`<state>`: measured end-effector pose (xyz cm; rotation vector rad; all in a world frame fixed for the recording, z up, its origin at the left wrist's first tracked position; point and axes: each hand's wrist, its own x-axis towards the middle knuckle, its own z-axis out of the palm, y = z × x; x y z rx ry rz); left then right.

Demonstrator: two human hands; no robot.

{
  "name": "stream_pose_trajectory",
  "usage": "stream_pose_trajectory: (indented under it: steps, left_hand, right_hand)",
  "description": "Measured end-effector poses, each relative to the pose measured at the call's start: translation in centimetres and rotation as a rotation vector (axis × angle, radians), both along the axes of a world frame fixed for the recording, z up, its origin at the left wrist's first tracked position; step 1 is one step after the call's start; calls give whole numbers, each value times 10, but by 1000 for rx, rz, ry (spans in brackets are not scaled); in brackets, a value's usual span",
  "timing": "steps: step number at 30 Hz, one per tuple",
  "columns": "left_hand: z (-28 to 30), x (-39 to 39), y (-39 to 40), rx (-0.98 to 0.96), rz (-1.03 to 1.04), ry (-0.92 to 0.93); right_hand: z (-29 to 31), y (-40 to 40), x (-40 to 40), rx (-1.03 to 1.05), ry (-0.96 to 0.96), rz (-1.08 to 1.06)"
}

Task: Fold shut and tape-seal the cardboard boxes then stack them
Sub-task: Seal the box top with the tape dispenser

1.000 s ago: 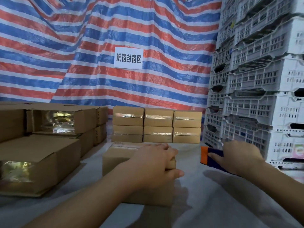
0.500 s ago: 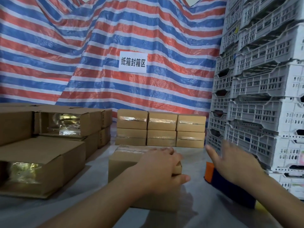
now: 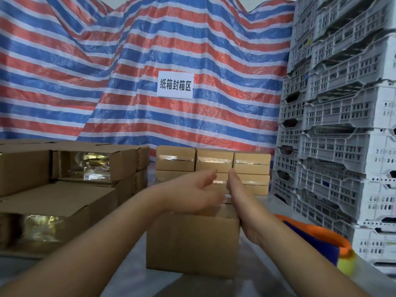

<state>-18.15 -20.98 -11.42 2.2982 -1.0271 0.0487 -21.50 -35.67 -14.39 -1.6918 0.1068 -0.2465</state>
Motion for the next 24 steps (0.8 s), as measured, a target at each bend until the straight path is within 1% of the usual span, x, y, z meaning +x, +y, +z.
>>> stream_pose_trajectory:
  steps: [2, 4, 7, 11, 13, 16, 21, 24]
  left_hand:
    - [3, 7, 22, -155, 88, 8]
    - [-9, 11, 40, -241, 190, 23]
    - [-39, 13, 53, -361, 258, 121]
    - [-62, 23, 55, -658, 328, 257]
    - [-67, 27, 54, -763, 356, 342]
    - [-76, 28, 52, -853, 397, 457]
    - [-94, 17, 48, -914, 452, 708]
    - [-96, 14, 45, -935, 472, 734]
  right_hand:
    - [2, -1, 2, -10, 36, -25]
    - [1, -2, 2, -23, 50, -40]
    - [-2, -1, 1, 14, 45, -59]
    - [-4, -1, 0, 60, 28, -61]
    - [-5, -2, -2, 105, 11, -49]
    - [-15, -3, -4, 169, 16, -49]
    - [-39, -4, -9, 259, 91, -96]
    - [-51, 0, -12, 376, 117, -124]
